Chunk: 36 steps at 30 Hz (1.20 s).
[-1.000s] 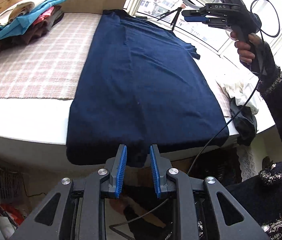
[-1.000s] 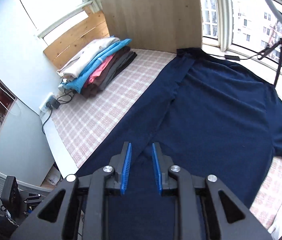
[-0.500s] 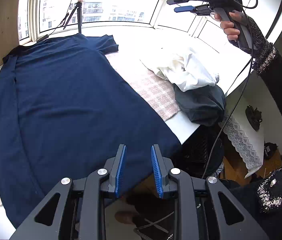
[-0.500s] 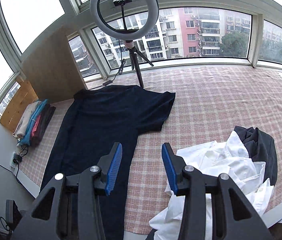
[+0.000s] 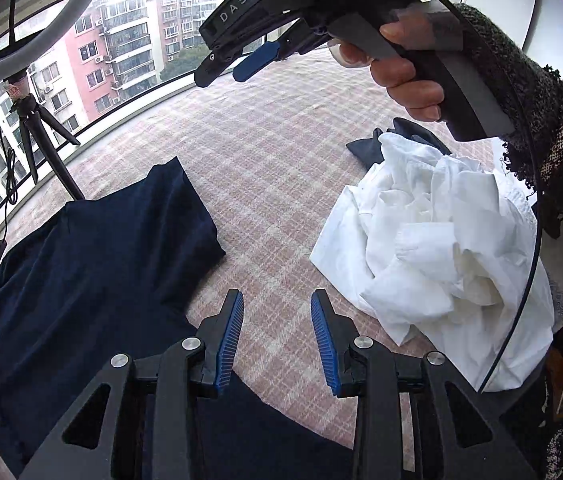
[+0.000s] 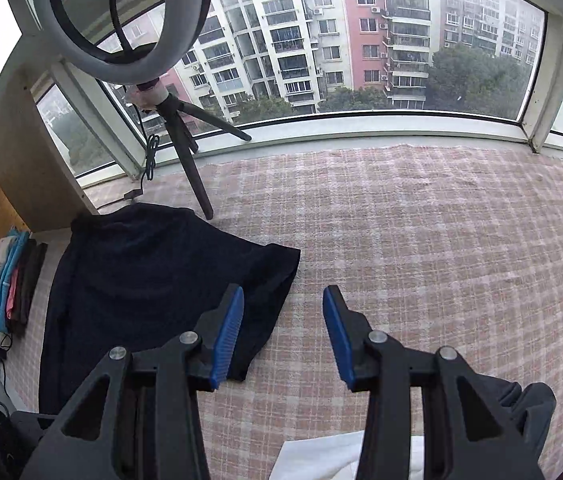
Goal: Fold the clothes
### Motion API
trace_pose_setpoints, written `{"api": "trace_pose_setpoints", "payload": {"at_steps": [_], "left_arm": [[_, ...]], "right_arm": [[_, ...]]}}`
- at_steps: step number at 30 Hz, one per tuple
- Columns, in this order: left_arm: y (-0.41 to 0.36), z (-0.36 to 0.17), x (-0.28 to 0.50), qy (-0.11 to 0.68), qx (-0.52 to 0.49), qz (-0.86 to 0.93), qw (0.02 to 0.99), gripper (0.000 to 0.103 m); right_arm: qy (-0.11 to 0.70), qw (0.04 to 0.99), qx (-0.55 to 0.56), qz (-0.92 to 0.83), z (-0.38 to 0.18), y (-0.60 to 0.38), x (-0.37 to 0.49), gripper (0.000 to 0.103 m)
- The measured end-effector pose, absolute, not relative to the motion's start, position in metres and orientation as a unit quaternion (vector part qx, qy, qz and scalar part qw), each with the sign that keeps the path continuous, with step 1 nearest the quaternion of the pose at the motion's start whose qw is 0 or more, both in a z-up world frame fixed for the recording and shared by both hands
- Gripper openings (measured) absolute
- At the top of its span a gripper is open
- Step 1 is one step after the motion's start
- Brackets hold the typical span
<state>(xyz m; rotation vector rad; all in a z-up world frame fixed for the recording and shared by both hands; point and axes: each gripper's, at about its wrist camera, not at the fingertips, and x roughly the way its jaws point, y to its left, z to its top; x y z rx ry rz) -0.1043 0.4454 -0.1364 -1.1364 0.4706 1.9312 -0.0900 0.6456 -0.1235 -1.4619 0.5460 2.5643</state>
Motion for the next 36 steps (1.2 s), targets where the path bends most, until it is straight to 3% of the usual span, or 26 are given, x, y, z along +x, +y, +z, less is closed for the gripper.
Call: {"api": "trace_pose_setpoints", "payload": {"at_steps": [8, 19, 22, 24, 26, 27, 28, 32, 36], "left_arm": [[0.483, -0.192, -0.16, 0.218, -0.488, 0.74, 0.408, 0.033], [0.496, -0.218, -0.169, 0.263, -0.477, 0.744, 0.387, 0.035], [0.49, -0.218, -0.172, 0.247, -0.471, 0.751, 0.391, 0.023], [0.484, -0.217, -0.176, 0.227, -0.473, 0.754, 0.396, 0.006], [0.476, -0.214, -0.181, 0.193, -0.484, 0.749, 0.408, 0.004], [0.472, -0.213, -0.184, 0.177, -0.49, 0.747, 0.414, 0.004], [0.468, -0.211, -0.187, 0.16, -0.495, 0.744, 0.42, 0.004], [0.453, -0.198, -0.187, 0.091, -0.498, 0.736, 0.449, 0.004], [0.444, -0.195, -0.182, 0.08, -0.491, 0.741, 0.451, 0.004]], "right_arm": [[0.221, 0.036, -0.537, 0.813, -0.21, 0.675, -0.146, 0.041], [0.202, 0.002, -0.55, 0.81, -0.232, 0.666, -0.17, 0.041], [0.201, 0.0, -0.545, 0.814, -0.233, 0.667, -0.176, 0.041], [0.198, -0.002, -0.541, 0.817, -0.234, 0.666, -0.178, 0.041], [0.185, -0.004, -0.538, 0.822, -0.234, 0.66, -0.177, 0.031], [0.177, -0.005, -0.539, 0.824, -0.235, 0.656, -0.176, 0.015], [0.168, -0.007, -0.539, 0.825, -0.236, 0.653, -0.176, 0.008], [0.189, -0.006, -0.512, 0.838, -0.229, 0.653, -0.171, 0.004], [0.198, 0.005, -0.498, 0.844, -0.219, 0.659, -0.169, 0.004]]}}
